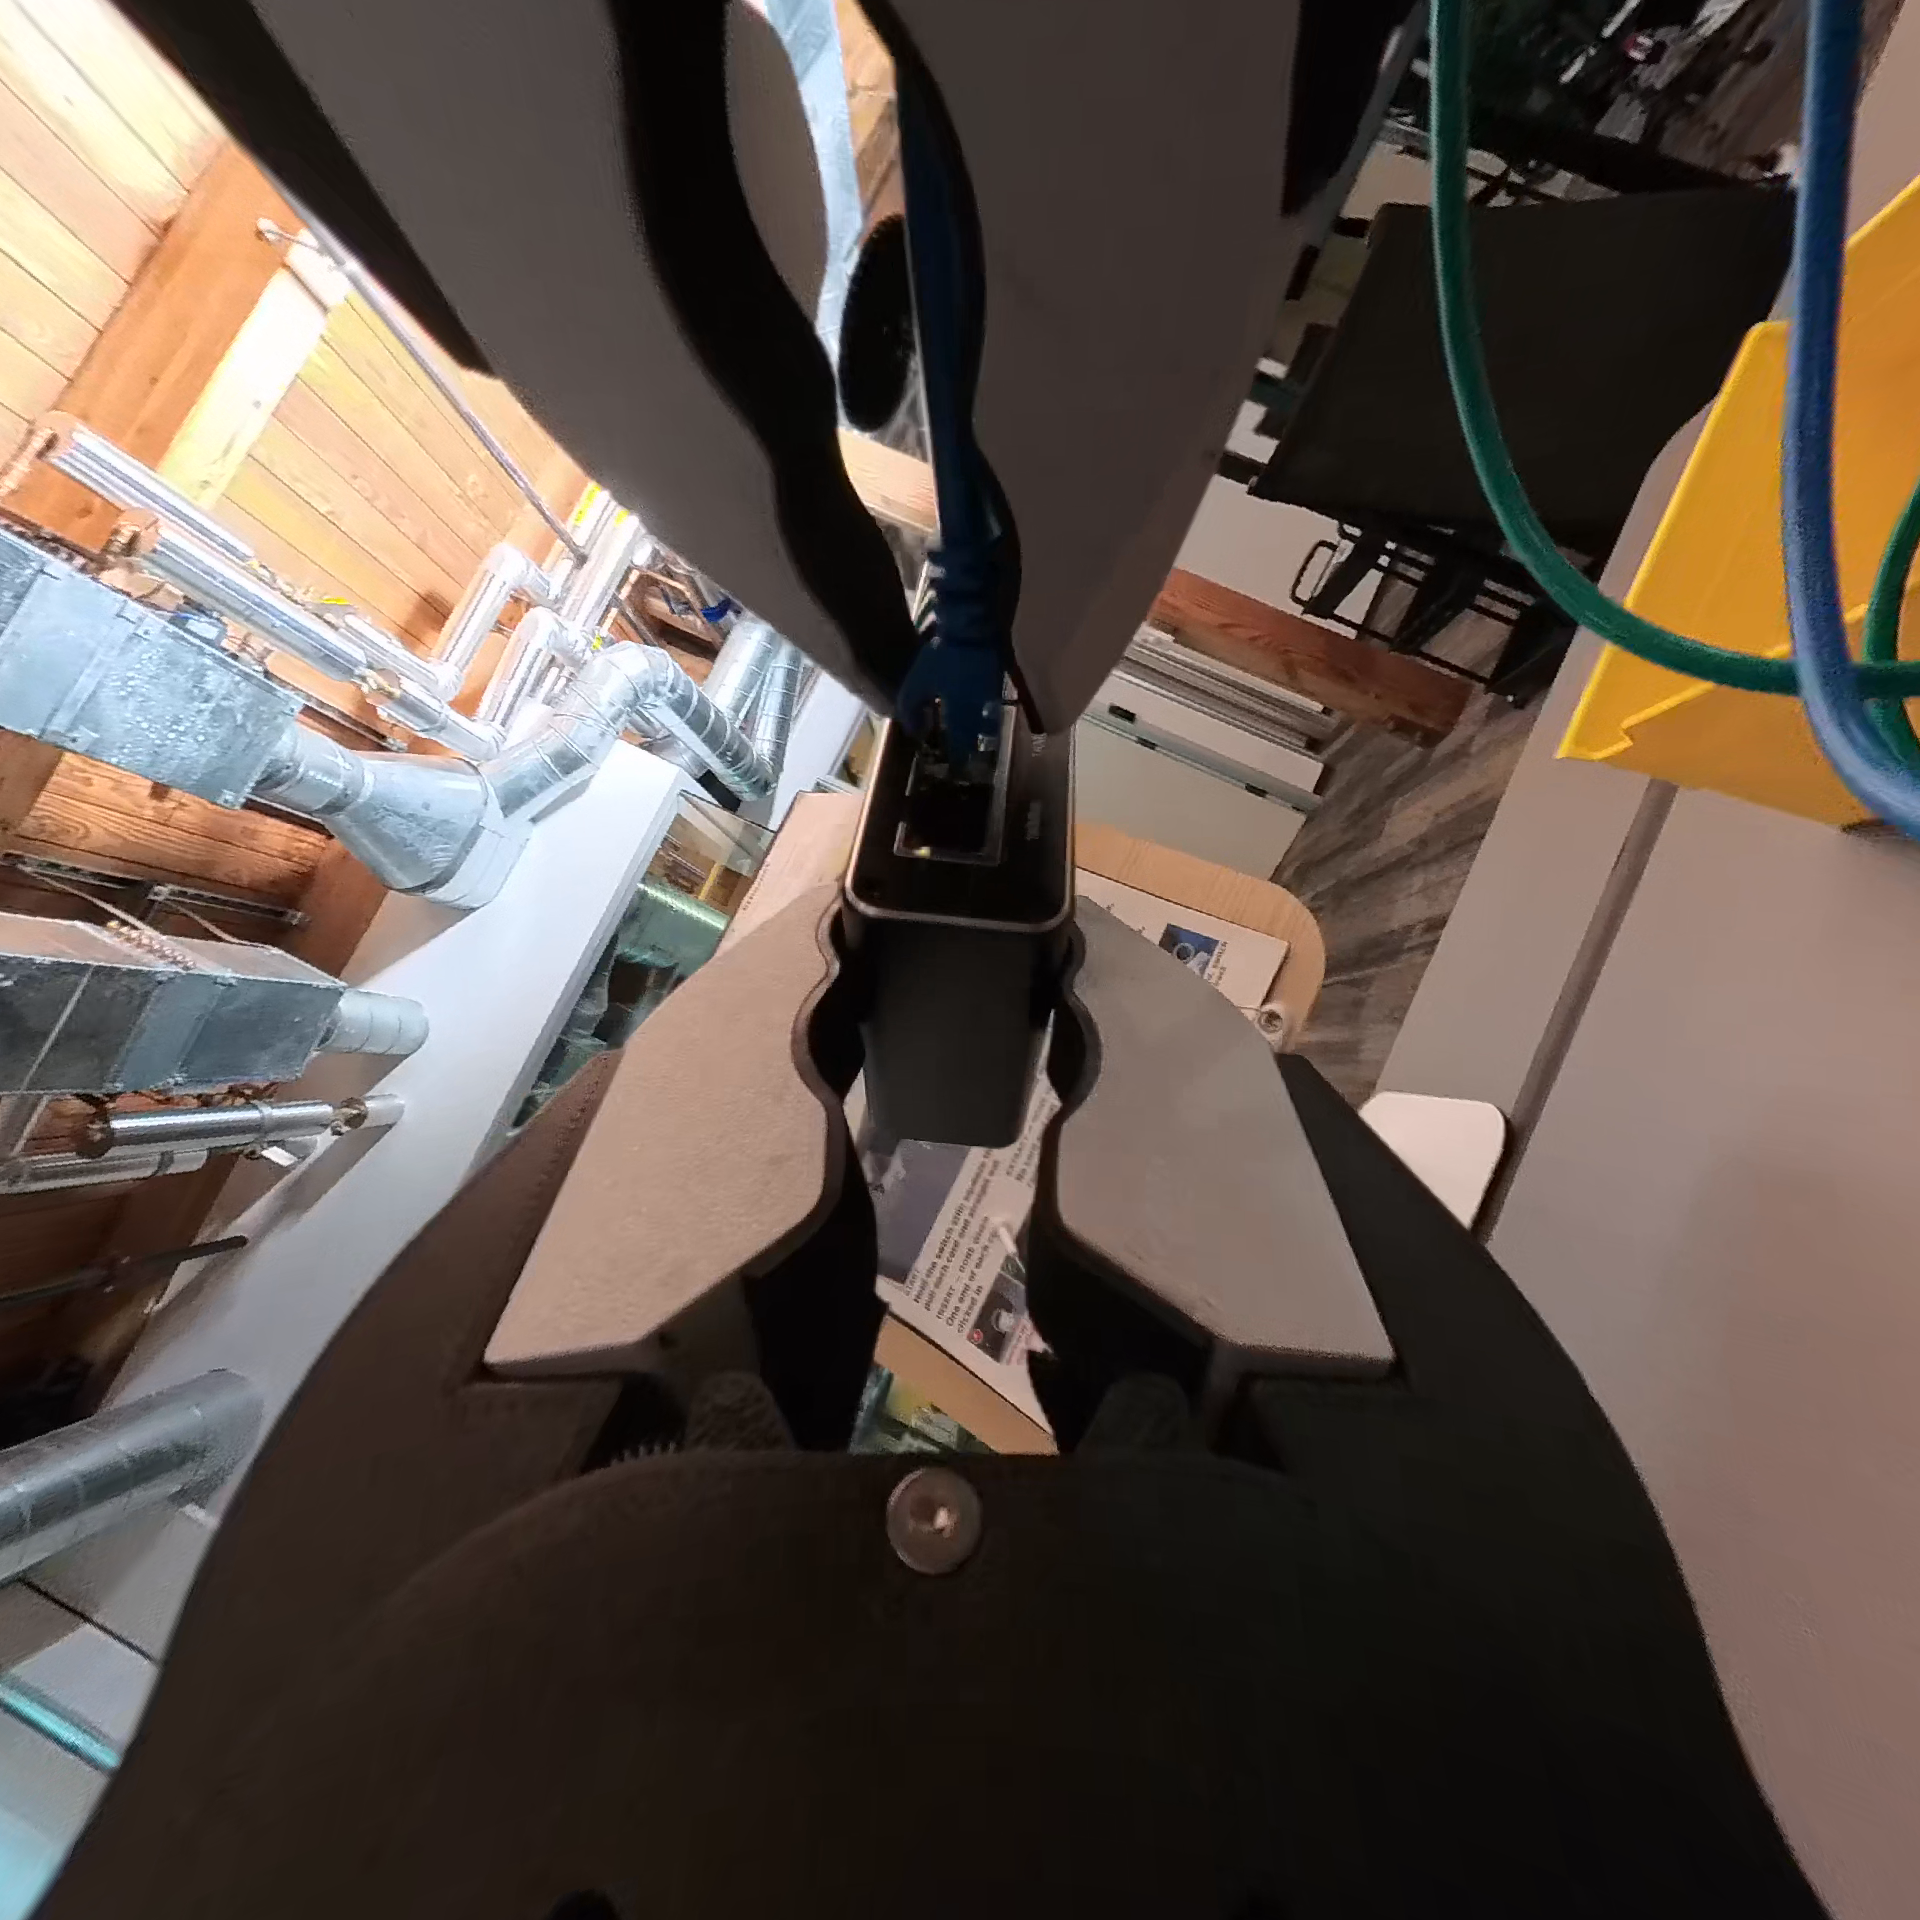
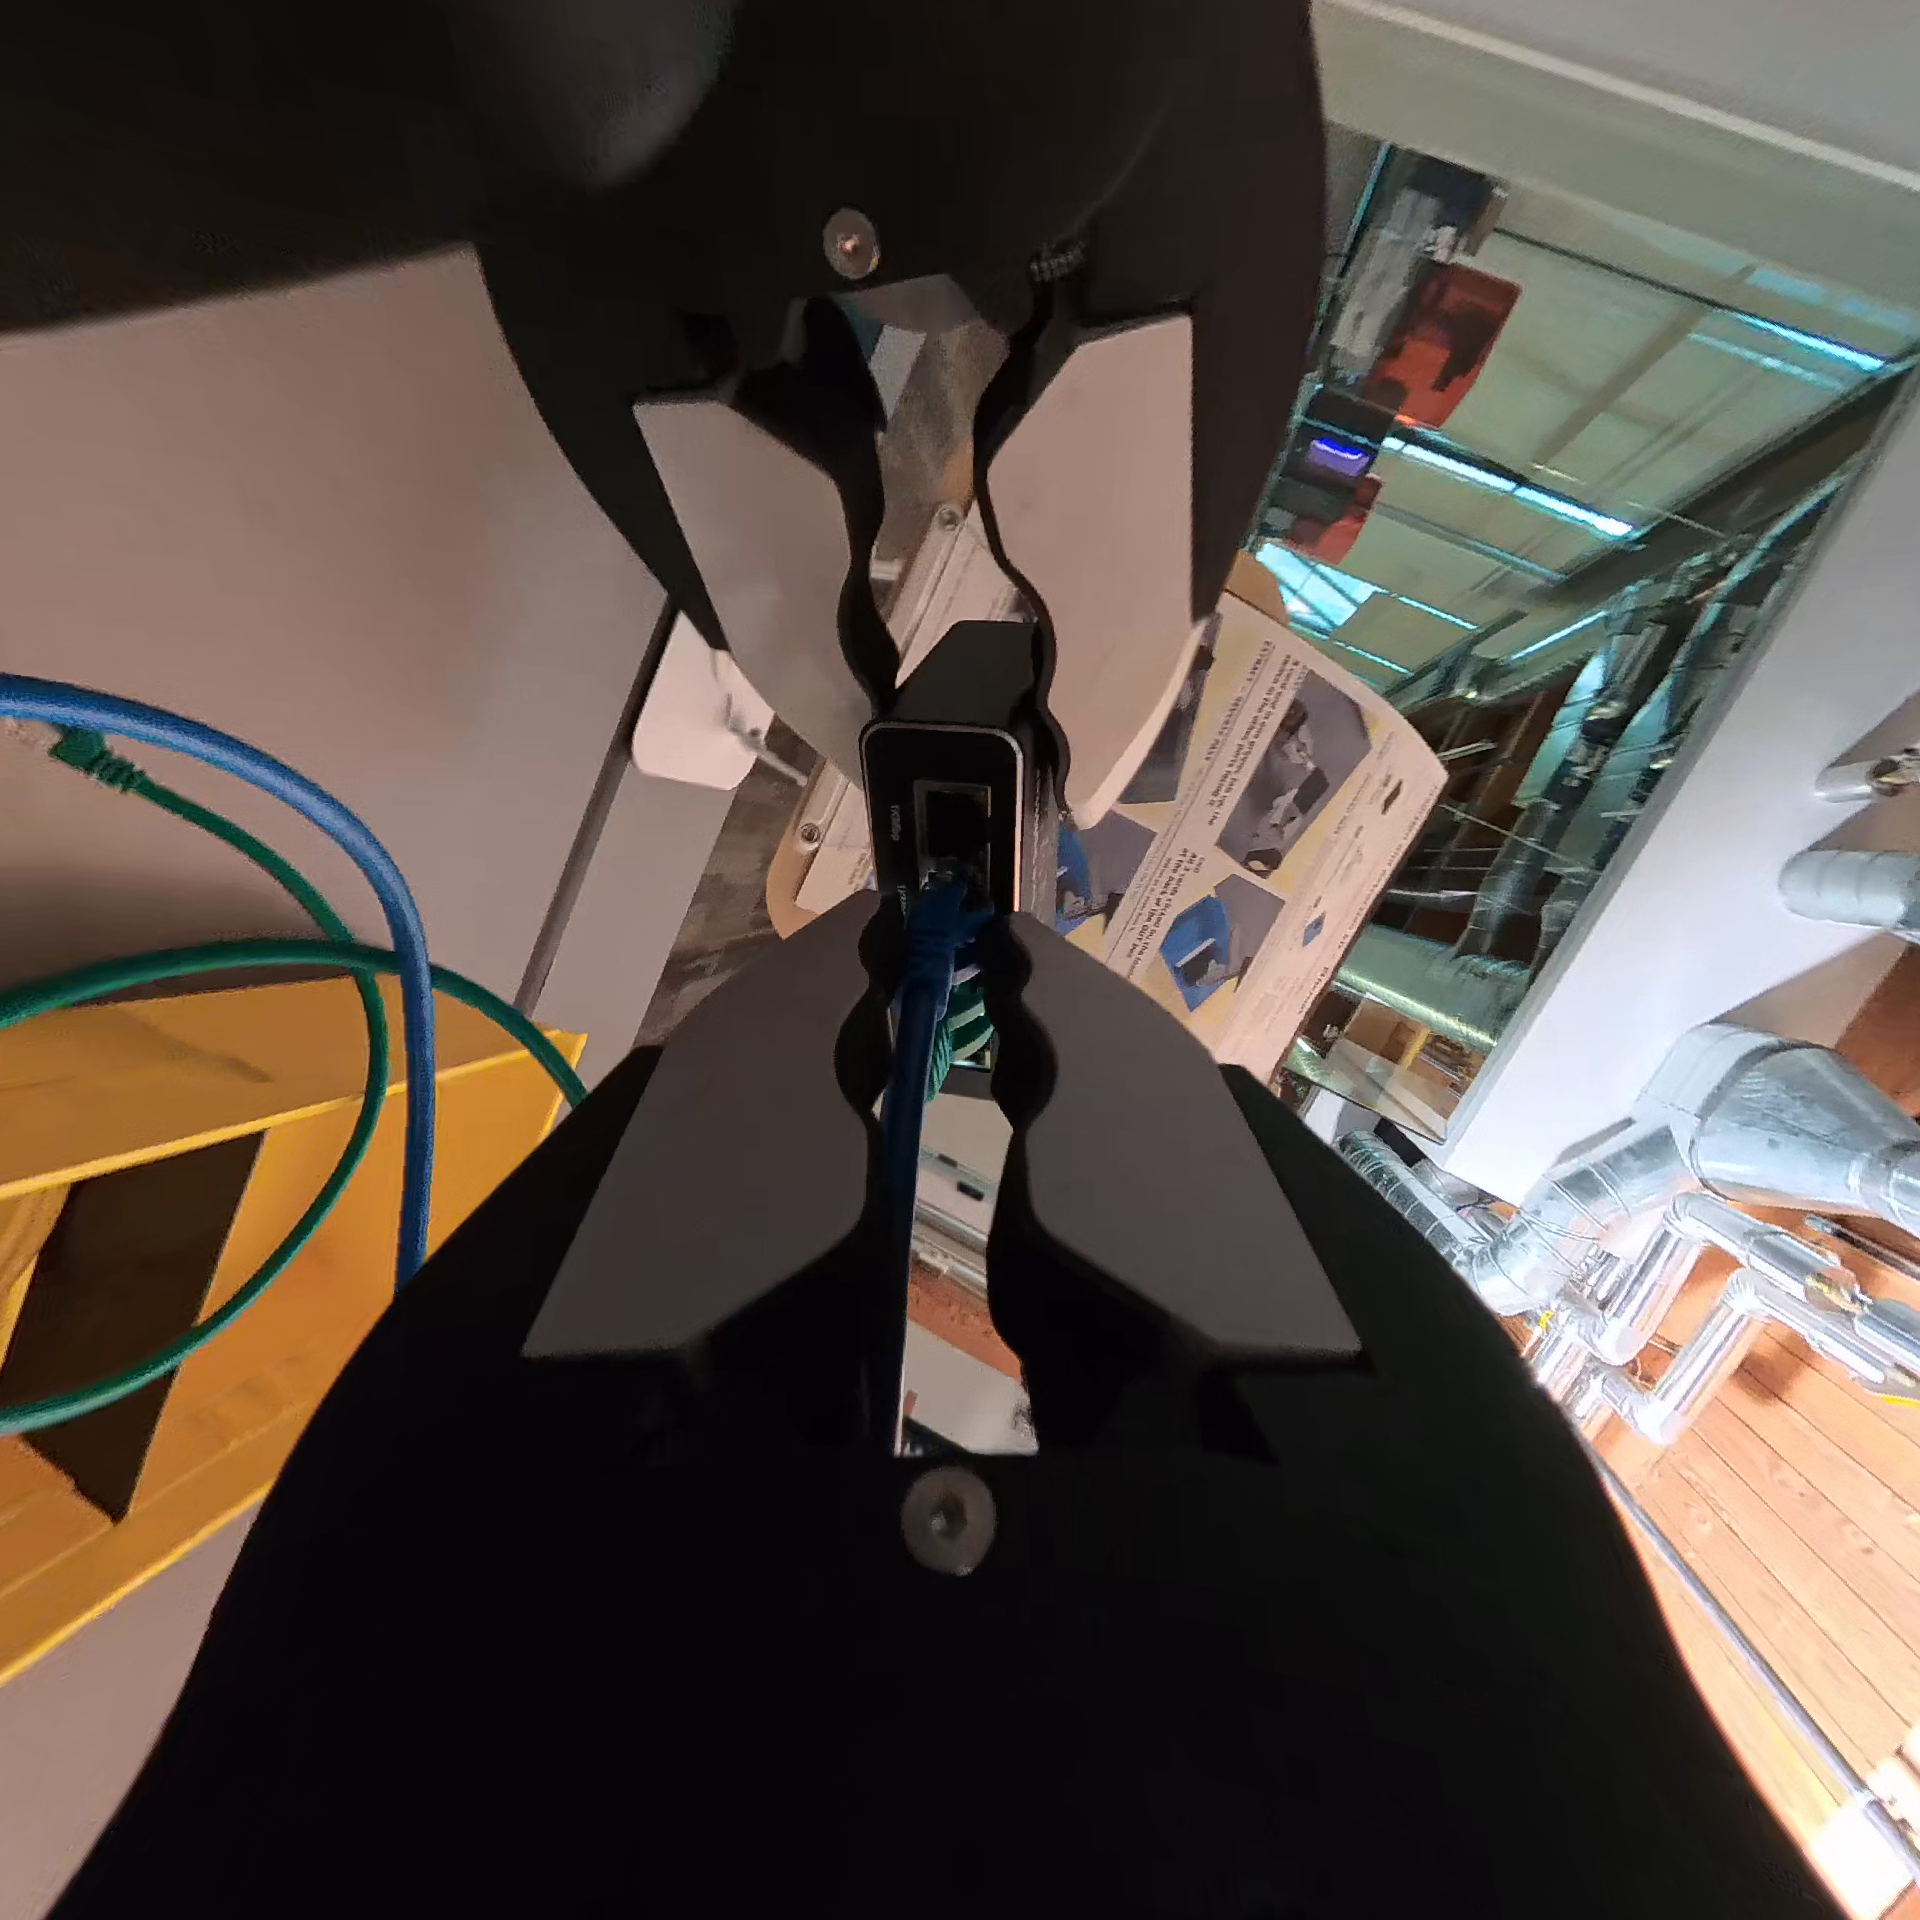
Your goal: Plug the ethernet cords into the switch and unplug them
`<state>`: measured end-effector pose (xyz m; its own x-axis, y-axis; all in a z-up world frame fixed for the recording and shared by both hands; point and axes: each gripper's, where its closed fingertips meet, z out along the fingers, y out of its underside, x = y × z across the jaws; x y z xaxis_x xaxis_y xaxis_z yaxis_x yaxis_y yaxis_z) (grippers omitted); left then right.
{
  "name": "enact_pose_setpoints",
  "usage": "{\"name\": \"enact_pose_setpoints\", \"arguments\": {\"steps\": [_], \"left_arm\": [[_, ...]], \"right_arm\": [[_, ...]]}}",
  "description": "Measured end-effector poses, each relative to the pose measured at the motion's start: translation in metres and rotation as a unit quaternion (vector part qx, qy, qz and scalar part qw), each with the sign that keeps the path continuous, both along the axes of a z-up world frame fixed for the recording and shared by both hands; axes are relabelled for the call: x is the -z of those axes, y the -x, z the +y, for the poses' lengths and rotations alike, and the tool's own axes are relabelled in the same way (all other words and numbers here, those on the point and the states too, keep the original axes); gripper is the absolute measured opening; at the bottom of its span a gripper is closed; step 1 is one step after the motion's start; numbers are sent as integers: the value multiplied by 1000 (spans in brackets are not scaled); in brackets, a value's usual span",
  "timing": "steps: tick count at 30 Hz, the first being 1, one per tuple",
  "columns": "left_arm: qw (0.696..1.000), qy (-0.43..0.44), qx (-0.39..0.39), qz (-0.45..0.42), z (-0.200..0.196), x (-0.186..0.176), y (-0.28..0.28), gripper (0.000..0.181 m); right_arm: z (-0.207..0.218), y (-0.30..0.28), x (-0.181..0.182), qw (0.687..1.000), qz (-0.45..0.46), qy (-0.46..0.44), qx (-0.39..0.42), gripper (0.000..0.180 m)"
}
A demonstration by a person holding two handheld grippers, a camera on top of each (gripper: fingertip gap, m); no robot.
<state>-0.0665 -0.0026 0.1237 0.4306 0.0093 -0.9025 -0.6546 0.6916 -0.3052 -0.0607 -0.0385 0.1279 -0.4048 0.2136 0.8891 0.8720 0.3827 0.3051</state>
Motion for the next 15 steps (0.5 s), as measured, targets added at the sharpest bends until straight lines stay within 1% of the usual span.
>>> {"name": "enact_pose_setpoints", "arguments": {"steps": [2, 7, 15], "left_arm": [[1000, 14, 0, 4, 2, 4, -2, 33], [1000, 26, 4, -4, 5, 4, -1, 33], [999, 50, 13, 15, 9, 16, -9, 33]], "right_arm": [[2, -2, 3, 1000, -22, 15, 14, 15], [3, -1, 4, 998, -34, 48, 36, 15], [5, -10, 16, 991, -68, 98, 62, 16]]}}
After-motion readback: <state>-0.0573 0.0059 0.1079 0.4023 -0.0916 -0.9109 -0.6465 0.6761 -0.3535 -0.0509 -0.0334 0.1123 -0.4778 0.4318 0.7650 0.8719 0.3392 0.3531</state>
